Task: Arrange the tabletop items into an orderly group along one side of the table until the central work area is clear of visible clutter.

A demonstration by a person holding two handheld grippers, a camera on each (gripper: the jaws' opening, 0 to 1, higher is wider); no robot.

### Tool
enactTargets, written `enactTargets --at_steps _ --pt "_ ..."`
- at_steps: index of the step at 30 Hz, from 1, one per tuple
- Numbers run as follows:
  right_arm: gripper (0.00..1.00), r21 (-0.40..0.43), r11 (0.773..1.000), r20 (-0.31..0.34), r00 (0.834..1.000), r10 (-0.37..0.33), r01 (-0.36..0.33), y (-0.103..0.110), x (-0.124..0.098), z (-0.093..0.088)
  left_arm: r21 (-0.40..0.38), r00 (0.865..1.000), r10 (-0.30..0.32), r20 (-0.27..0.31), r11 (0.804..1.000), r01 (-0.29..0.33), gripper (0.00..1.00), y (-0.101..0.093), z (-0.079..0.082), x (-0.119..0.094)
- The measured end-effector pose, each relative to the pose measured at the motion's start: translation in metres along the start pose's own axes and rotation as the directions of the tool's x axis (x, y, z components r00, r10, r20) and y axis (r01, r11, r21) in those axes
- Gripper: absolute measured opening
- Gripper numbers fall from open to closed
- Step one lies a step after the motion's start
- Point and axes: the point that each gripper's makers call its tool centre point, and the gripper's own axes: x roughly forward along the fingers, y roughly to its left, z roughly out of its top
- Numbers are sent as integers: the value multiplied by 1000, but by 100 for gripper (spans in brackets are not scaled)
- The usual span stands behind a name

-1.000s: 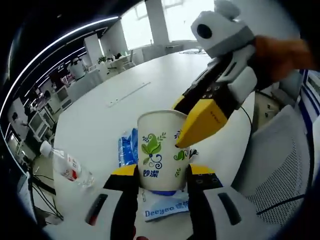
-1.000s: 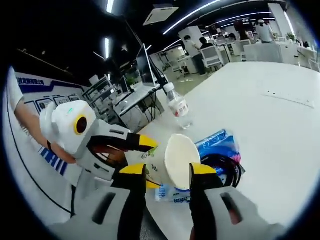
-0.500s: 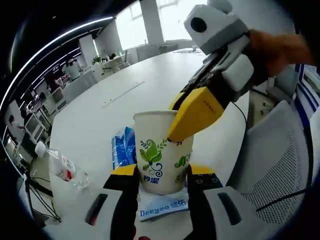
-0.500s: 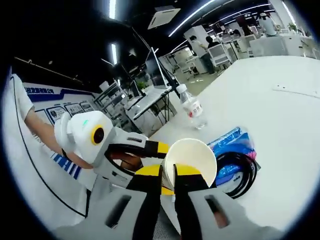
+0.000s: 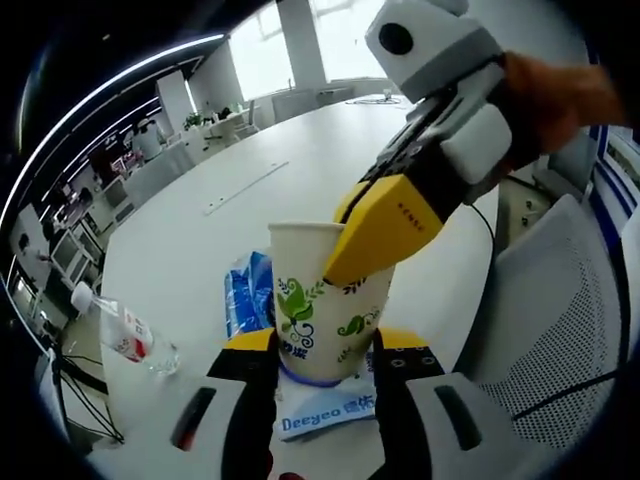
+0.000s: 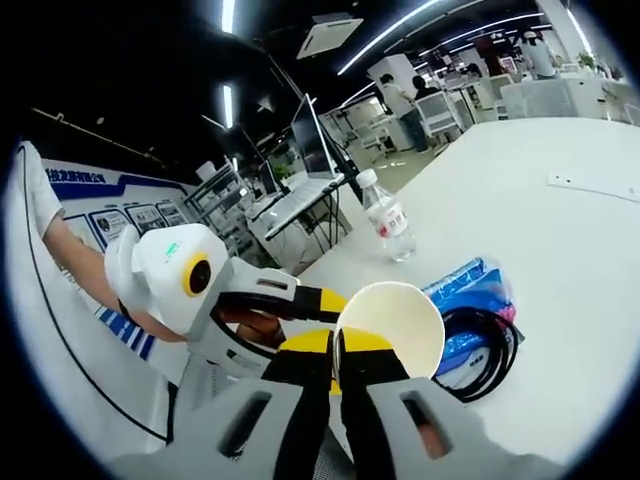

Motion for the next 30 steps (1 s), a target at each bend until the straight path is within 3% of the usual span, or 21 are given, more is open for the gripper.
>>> enactTargets --at_steps 5,11,20,24,27,30 --pt "0 8 1000 26 999 -20 19 -2 2 3 7 999 29 -15 1000 -28 35 6 -6 -1" --pt "0 9 999 38 998 -52 52 -8 3 3 -53 998 46 -33 997 -47 34 11 -19 -3" --pt "0 17 996 46 995 -83 82 -20 -1 6 -140 997 70 -24 987 -73 35 24 -24 -8" --pt "0 12 996 45 995 -93 92 -24 -2 8 -198 996 83 -14 977 -84 36 31 -26 -10" --pt "0 9 995 47 994 -98 97 -27 -3 11 -294 994 106 1 951 -100 36 38 -29 -13" --pt "0 4 995 45 994 -101 101 -29 -3 12 -320 992 126 5 940 -118 37 47 -33 -16"
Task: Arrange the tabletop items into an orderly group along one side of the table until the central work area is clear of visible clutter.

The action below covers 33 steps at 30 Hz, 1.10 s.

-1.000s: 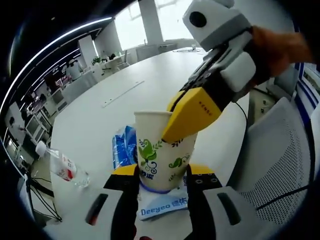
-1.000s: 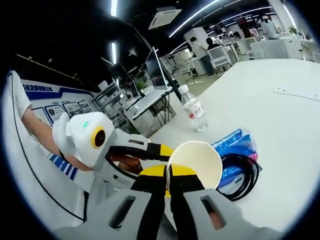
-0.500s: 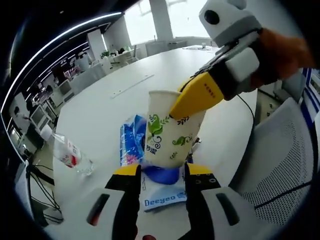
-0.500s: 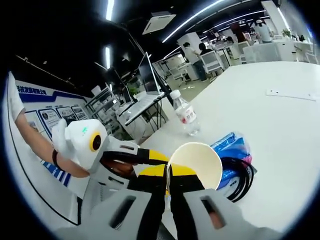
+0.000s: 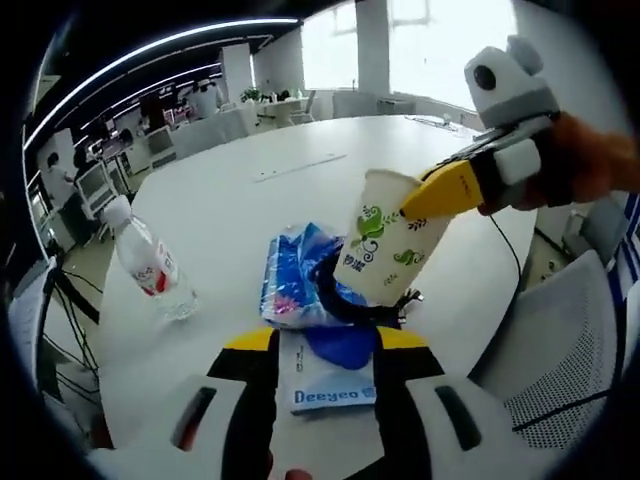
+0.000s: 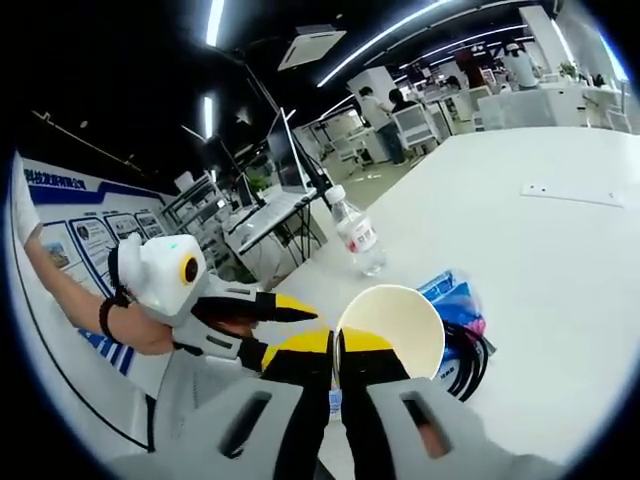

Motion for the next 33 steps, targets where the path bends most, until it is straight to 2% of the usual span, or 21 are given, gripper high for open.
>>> enactTargets --at_steps 2,16,33 --pt "0 -3 1000 -5 1000 -2 2 -2 1 0 -35 1000 12 12 999 -12 37 7 0 -2" --pt "0 -22 1000 -40 999 4 -4 -8 10 3 -122 993 115 12 986 -113 38 51 -13 -17" --pt "0 -43 999 -53 998 27 -29 -6 29 14 -173 987 158 16 973 -153 39 70 -17 -23"
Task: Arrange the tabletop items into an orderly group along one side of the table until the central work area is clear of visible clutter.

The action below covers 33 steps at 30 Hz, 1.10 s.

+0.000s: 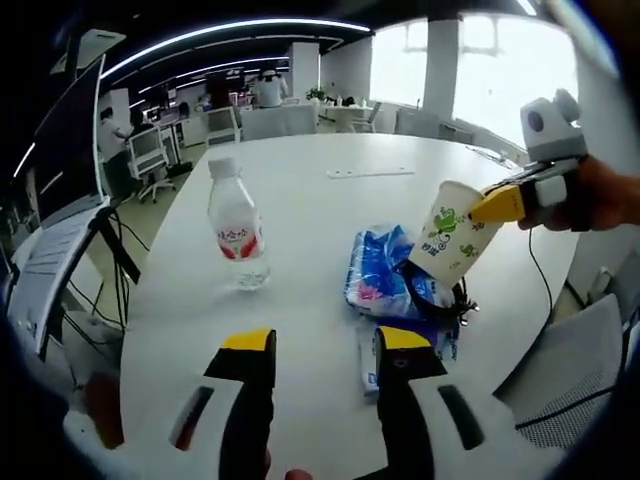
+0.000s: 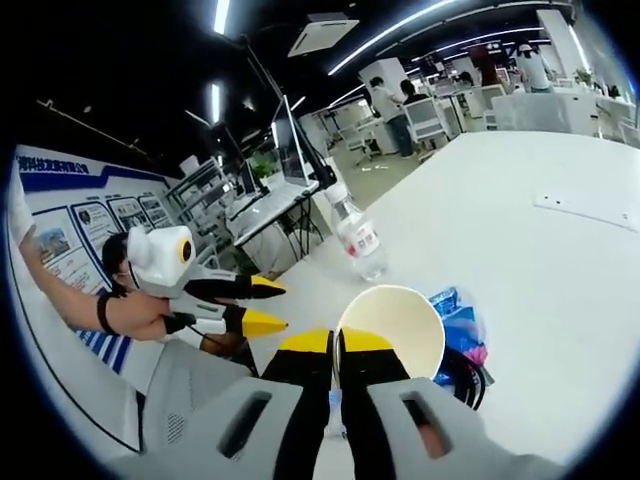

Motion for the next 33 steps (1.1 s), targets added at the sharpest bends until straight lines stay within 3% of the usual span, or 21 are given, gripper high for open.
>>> enactTargets --at_steps 8,15,33 --pt "0 -13 1000 -15 1000 13 -13 2 9 2 -10 1000 11 3 1000 -11 39 7 0 -2" --pt "0 -51 998 -25 999 20 -21 0 21 15 -25 1000 23 11 999 -23 40 14 0 -7" --pt "0 -218 975 -129 991 23 -51 -6 64 31 -25 1000 25 14 999 -25 41 18 -4 -13"
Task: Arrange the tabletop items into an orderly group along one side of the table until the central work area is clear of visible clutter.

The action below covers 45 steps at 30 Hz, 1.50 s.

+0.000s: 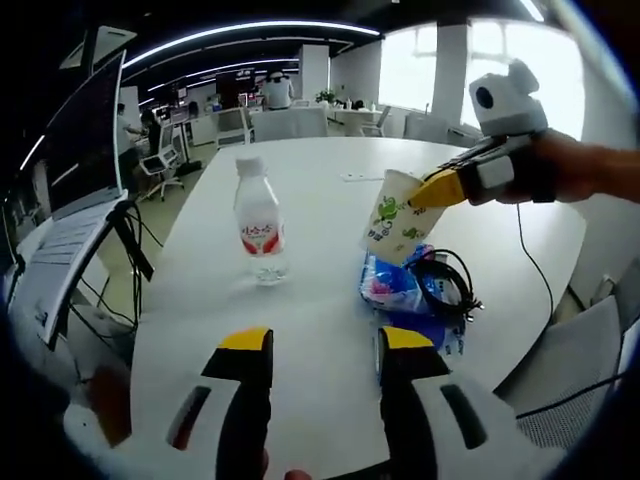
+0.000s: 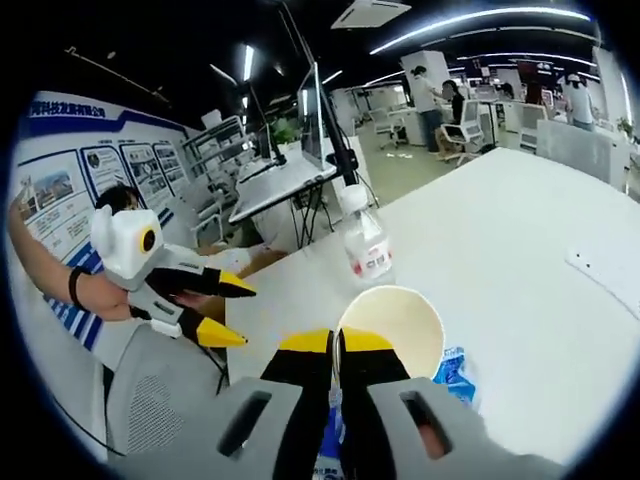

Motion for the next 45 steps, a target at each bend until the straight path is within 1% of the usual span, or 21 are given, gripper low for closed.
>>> enactTargets --at_steps 3,5,8,13,17,21,22,23,27,29,33,35,37,38,39,40,43,45 --pt "0 -34 999 -27 1000 0 -1 -3 6 0 -1 1000 0 3 1000 0 41 0 1 0" --pt "0 -94 996 -72 997 -10 3 -8 11 -3 -3 1000 1 6 1000 -1 41 -1 2 -1" --pt "0 -161 987 -118 993 -12 -7 -9 16 -5 -2 1000 1 11 1000 -1 41 -1 4 -3" --pt "0 -217 976 -154 988 -15 -19 -12 26 -3 -1 1000 -1 10 1000 1 41 0 3 -4" --pt "0 -275 961 -192 981 -20 -35 -15 35 -3 -5 1000 2 12 1000 -2 41 0 4 -6" --pt "0 -307 950 -214 977 -20 -48 -16 42 -3 -12 1000 6 12 1000 -6 41 2 3 -7" --pt "0 -327 943 -229 973 -25 -53 -18 46 -4 -14 1000 7 15 1000 -7 41 3 4 -8" --pt "0 -332 942 -235 972 -24 -57 -18 48 -4 -15 1000 9 16 1000 -9 41 4 4 -8" --pt "0 -327 943 -244 970 -17 -65 -20 56 -3 -22 1000 12 19 1000 -12 41 5 3 -10" --pt "0 -345 936 -259 965 -28 -65 -23 61 -4 -25 1000 9 20 1000 -9 41 4 3 -11" --pt "0 -354 933 -263 964 -32 -66 -26 69 -2 -27 1000 8 21 1000 -7 41 3 3 -11" --pt "0 -373 925 -280 959 -45 -66 -30 74 -5 -29 1000 8 22 1000 -7 41 3 3 -11" --pt "0 -397 915 -307 950 -65 -65 -35 77 -10 -28 1000 8 24 1000 -8 41 3 4 -12" --pt "0 -438 898 -314 943 -107 -44 -43 80 -12 -28 1000 10 28 1000 -9 41 4 6 -13" --pt "0 -453 891 -325 939 -117 -45 -44 83 -15 -30 999 11 31 999 -10 41 4 8 -14" --pt "0 -462 885 -349 930 -116 -63 -44 86 -20 -33 999 11 34 999 -10 41 5 9 -15" --pt "0 -478 876 -358 925 -127 -65 -45 94 -24 -29 999 12 37 1000 -11 41 6 10 -16" --pt "0 -477 877 -358 924 -131 -60 -47 98 -25 -28 999 13 36 1000 -12 41 7 11 -17"
